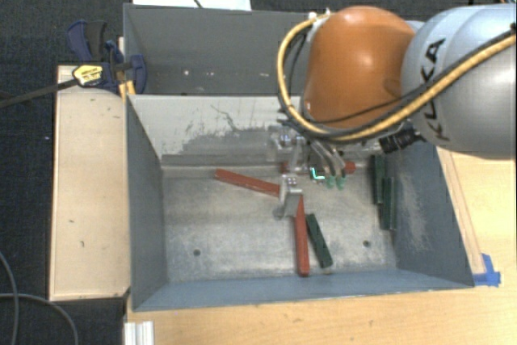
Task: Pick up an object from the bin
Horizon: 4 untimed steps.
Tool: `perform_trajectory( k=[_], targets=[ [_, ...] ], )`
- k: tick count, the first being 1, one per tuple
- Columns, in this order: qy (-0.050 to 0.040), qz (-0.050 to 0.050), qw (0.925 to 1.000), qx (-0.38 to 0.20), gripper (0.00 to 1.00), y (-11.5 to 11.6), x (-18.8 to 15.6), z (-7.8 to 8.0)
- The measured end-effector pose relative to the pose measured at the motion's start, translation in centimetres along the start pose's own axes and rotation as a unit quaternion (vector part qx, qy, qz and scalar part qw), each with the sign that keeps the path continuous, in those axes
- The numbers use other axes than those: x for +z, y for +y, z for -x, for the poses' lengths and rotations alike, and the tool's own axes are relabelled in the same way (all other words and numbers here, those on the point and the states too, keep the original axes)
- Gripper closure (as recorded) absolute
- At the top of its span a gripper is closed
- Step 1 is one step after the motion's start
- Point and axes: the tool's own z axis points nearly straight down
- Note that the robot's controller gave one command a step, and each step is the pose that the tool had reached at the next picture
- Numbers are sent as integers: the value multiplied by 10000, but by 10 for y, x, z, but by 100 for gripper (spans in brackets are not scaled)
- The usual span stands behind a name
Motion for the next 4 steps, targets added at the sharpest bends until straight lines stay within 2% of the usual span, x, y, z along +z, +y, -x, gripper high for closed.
perform_trajectory(
  k=[1,2,3,4],
  targets=[
    [-2,-3,9996,270,0,-21,123,13],
    [-11,-19,10000,81,0,-98,178,27],
    [-41,2,9975,703,0,-141,175,42],
    [-51,-6,9916,-1294,0,-157,175,40]
  ],
)
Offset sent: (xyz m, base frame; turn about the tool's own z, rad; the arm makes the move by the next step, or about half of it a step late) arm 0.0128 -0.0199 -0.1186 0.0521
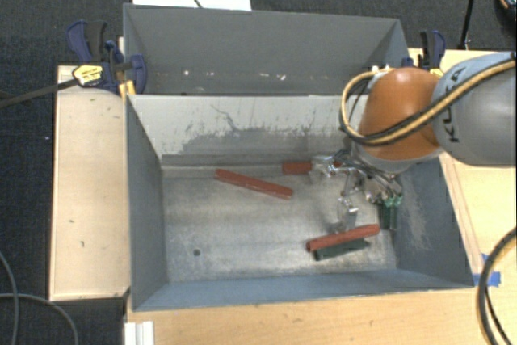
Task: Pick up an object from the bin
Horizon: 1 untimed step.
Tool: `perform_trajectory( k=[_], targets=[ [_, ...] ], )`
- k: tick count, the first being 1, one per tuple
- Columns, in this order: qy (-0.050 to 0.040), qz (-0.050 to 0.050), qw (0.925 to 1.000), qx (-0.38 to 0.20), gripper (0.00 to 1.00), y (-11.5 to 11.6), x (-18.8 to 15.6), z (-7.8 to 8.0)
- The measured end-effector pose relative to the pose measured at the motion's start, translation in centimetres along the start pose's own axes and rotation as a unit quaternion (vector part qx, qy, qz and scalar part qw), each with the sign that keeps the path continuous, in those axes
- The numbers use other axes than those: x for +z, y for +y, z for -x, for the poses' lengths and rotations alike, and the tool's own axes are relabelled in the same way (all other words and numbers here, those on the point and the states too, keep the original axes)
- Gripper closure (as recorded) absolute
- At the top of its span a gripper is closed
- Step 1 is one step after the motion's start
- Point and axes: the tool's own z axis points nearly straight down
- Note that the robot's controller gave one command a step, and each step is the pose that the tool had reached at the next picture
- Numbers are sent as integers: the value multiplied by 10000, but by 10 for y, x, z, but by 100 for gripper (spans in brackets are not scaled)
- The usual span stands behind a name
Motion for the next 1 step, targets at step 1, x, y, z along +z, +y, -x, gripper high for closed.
perform_trajectory(
  k=[1],
  targets=[
    [-43,-10,9805,-1963,0,11,-2,-54]
  ],
)
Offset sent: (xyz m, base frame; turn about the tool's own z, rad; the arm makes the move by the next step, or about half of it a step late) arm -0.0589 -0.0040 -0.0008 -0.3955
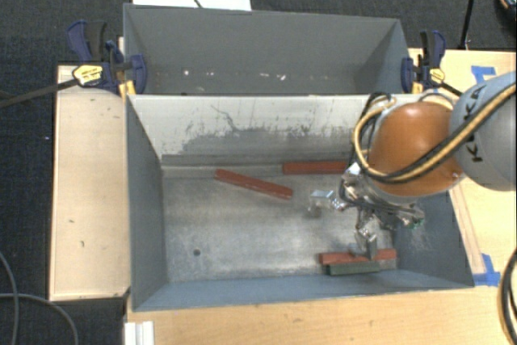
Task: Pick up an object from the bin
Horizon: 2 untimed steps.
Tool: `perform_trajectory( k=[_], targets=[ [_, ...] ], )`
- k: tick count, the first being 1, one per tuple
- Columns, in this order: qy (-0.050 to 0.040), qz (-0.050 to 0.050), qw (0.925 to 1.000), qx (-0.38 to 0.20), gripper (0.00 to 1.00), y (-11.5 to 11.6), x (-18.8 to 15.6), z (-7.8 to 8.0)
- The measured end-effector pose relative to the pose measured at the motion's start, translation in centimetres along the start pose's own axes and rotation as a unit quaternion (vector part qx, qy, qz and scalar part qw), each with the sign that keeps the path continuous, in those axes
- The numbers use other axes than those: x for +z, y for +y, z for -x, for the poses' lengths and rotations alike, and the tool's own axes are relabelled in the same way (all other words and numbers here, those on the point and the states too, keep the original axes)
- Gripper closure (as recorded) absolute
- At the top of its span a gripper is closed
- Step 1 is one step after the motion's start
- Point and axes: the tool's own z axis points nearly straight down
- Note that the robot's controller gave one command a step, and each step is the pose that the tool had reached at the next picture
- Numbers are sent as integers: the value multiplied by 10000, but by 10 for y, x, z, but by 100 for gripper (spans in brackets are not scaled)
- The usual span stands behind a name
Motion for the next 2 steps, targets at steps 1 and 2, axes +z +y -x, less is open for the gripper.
perform_trajectory(
  k=[1,2],
  targets=[
    [52,2,9982,-593,0,-64,-57,-98],
    [23,65,9964,-848,0,-52,4,-81]
  ],
)
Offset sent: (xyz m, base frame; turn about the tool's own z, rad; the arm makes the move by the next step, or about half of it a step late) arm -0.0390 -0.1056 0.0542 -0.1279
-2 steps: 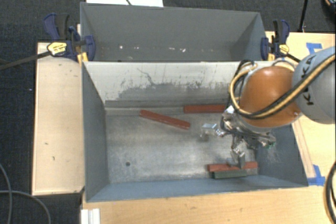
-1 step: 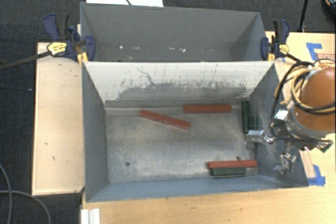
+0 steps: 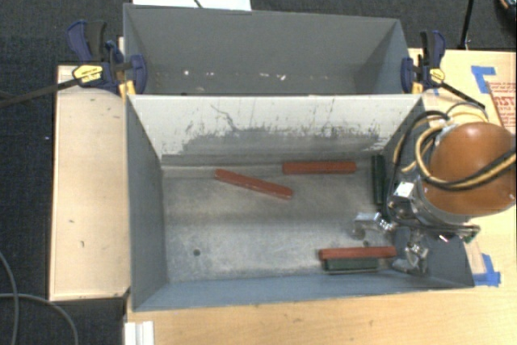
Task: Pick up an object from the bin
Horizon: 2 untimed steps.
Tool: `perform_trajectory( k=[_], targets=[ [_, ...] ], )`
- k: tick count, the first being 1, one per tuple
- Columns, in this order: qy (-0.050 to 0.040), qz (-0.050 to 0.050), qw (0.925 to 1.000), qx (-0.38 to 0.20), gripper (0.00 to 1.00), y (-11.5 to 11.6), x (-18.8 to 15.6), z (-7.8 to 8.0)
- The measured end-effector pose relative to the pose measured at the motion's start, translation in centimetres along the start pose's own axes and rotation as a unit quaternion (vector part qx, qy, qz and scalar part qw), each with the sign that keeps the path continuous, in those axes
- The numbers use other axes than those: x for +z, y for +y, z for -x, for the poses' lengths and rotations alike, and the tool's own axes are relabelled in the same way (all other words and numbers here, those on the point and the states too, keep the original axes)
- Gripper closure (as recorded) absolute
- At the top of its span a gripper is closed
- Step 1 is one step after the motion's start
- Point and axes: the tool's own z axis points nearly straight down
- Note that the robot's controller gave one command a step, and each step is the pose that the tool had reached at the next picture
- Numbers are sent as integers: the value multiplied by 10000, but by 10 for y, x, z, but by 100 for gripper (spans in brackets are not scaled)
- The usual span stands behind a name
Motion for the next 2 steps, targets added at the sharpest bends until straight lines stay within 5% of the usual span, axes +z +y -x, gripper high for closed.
perform_trajectory(
  k=[1,2],
  targets=[
    [-15,77,9999,112,0,-19,-3,5],
    [-18,2,9985,539,0,-17,-3,-1]
  ],
)
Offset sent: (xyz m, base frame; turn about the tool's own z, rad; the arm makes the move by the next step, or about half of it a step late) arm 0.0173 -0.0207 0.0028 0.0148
